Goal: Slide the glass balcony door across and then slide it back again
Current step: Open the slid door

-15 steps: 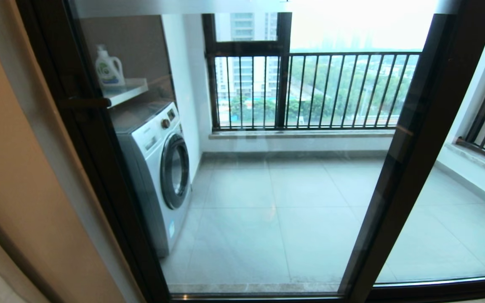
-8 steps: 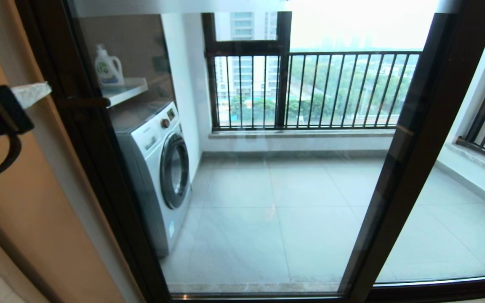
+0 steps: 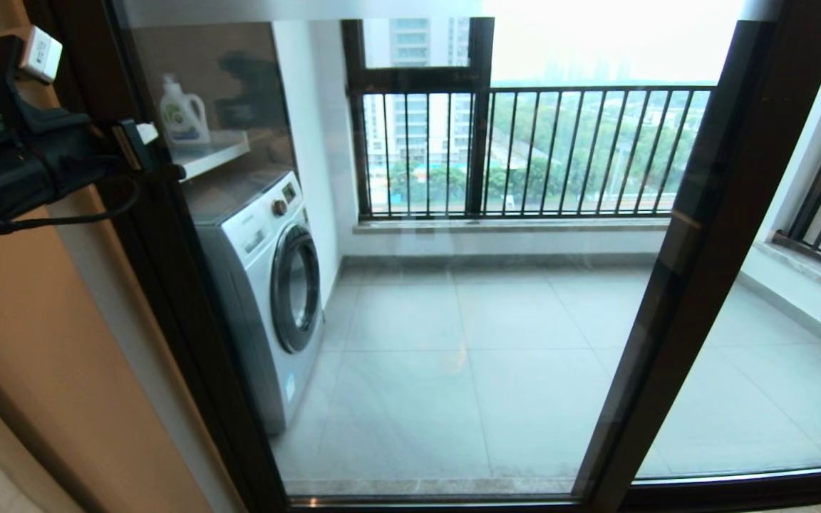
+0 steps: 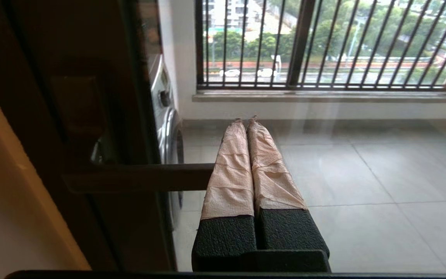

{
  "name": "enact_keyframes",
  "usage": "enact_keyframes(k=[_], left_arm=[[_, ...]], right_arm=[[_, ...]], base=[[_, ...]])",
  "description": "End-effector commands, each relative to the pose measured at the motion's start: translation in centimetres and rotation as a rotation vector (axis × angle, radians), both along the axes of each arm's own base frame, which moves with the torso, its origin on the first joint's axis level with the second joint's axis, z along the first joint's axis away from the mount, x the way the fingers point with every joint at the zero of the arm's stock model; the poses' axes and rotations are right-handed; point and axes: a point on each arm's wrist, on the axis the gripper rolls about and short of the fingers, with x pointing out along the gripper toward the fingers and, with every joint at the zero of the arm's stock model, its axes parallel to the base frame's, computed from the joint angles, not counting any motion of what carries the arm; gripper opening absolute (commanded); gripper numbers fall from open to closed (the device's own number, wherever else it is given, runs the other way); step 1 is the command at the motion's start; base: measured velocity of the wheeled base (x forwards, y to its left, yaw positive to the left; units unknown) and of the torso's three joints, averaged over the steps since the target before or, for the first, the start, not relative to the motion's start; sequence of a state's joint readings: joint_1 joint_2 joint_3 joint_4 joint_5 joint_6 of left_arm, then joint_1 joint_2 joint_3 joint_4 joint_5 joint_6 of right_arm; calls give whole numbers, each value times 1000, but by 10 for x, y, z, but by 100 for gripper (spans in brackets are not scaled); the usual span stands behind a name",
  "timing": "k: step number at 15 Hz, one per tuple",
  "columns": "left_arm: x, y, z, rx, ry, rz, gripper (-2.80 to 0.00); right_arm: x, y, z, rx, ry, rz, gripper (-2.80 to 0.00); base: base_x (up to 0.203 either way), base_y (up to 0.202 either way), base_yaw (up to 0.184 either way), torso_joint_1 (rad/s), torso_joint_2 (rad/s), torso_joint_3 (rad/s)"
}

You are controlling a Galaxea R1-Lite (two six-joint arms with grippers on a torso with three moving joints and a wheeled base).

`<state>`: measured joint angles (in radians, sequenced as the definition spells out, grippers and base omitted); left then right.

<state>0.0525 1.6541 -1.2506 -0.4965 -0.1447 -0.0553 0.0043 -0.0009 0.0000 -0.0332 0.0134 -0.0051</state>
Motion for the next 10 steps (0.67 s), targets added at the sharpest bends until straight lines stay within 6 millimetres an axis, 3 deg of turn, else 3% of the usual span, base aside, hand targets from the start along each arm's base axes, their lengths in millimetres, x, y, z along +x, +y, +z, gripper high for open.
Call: enact_keyframes(k=[1, 10], left_arm=[[21, 13, -11, -1, 25, 35, -280], [35, 19, -26, -3, 63, 46, -280]], right_arm=[[1, 0, -3, 0, 13, 1, -280], [1, 0, -3, 0, 13, 1, -280]], base=[[0, 0, 0, 0, 0, 0], [0, 0, 0, 0, 0, 0]])
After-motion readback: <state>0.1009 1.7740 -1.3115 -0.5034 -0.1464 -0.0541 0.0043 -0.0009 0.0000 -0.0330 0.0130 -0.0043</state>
